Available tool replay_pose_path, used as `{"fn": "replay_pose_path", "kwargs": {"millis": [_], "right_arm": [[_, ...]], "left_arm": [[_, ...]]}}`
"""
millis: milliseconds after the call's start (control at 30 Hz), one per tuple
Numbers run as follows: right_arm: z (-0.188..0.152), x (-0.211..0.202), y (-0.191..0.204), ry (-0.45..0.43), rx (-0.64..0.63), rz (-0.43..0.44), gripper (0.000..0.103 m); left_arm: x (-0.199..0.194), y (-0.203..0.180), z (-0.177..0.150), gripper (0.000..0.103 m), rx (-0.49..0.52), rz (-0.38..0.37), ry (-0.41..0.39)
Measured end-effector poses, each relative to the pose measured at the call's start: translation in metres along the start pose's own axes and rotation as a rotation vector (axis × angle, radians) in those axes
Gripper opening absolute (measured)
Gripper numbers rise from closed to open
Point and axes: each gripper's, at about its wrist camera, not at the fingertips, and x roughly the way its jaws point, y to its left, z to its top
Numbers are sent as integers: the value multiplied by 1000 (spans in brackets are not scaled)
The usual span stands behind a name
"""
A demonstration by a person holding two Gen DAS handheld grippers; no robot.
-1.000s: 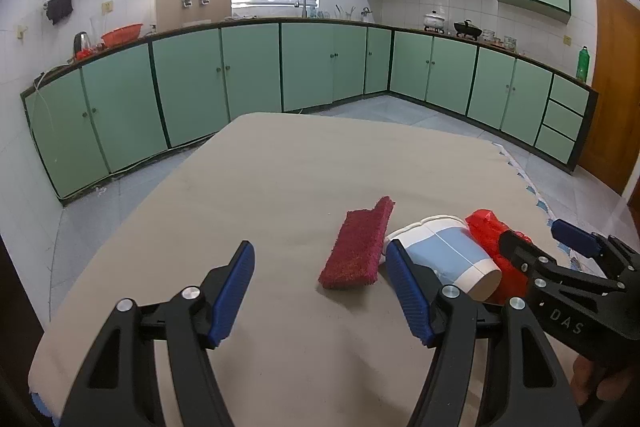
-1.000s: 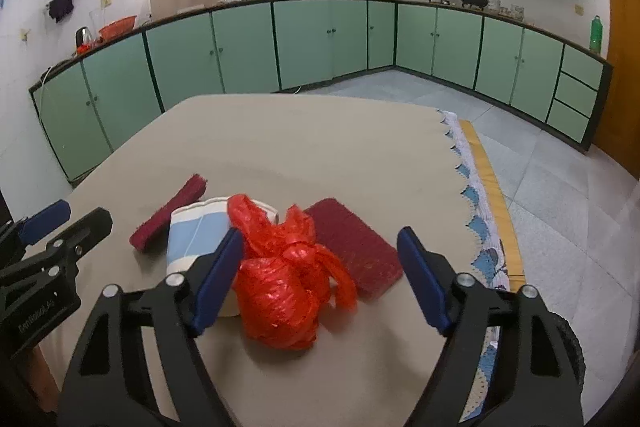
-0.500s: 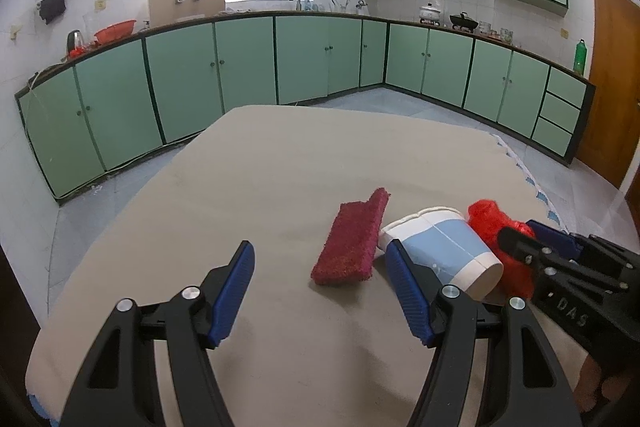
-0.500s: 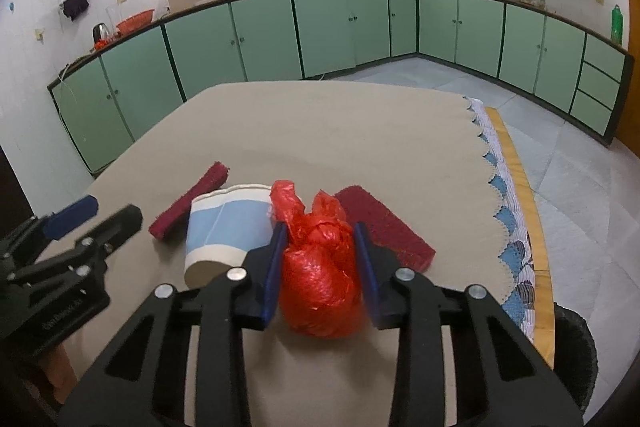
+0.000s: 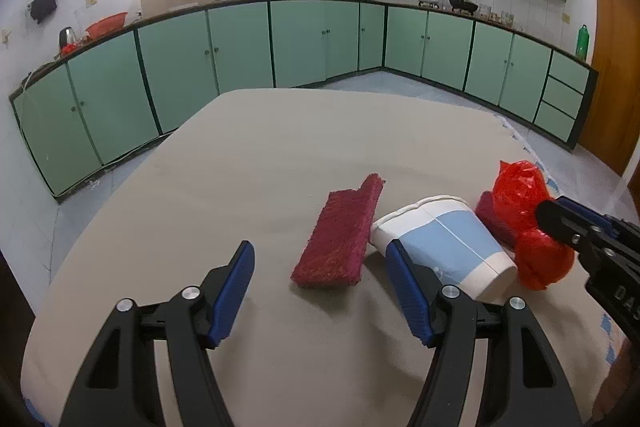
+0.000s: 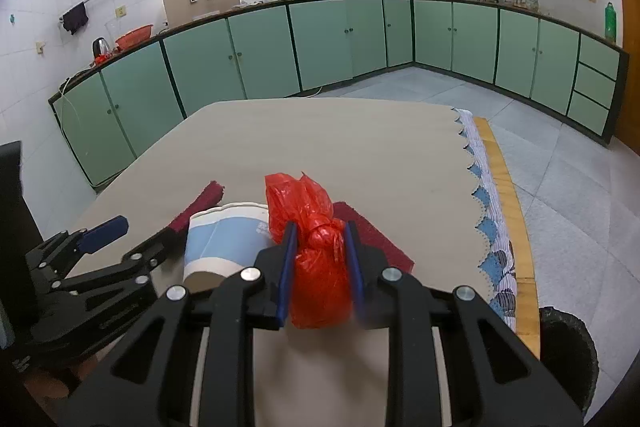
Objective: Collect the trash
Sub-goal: 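Grasp the dark red sponge with the left tool while the right tool holds the red bag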
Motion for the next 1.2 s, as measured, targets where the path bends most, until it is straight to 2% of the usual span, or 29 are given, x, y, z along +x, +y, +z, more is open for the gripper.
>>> {"fn": "replay_pose_path", "kwargs": {"millis": [33,100,167,300,333,400,567,800,1200], "right_arm": [[0,1,0,1,1,0,23],[1,3,-1,4,3,2,23],[0,4,-3,9,4,4,23],[0,5,-2,11,2,6,23],[1,5,-2,10,1,6,23],[1,5,-2,8,1,9,22],[2,1,-2,-2,1,12,22],[6,-9,-4,-27,6,11,22],[10,-33,-7,-62,6,-10,21]], "left_arm": [[4,-1,0,67,3,4,13],[11,-1,1,58,1,-6,42],[14,-1,1,43,-6,-18,60],[14,4,1,35,-27,-40,60],[12,4,1,28,-29,-42,52],[8,5,2,22,-27,-38,36],[2,10,4,12,-45,-34,16],[-17,16,7,11,-68,-41,-18],[-47,-1,17,11,-39,-70,-70]]}}
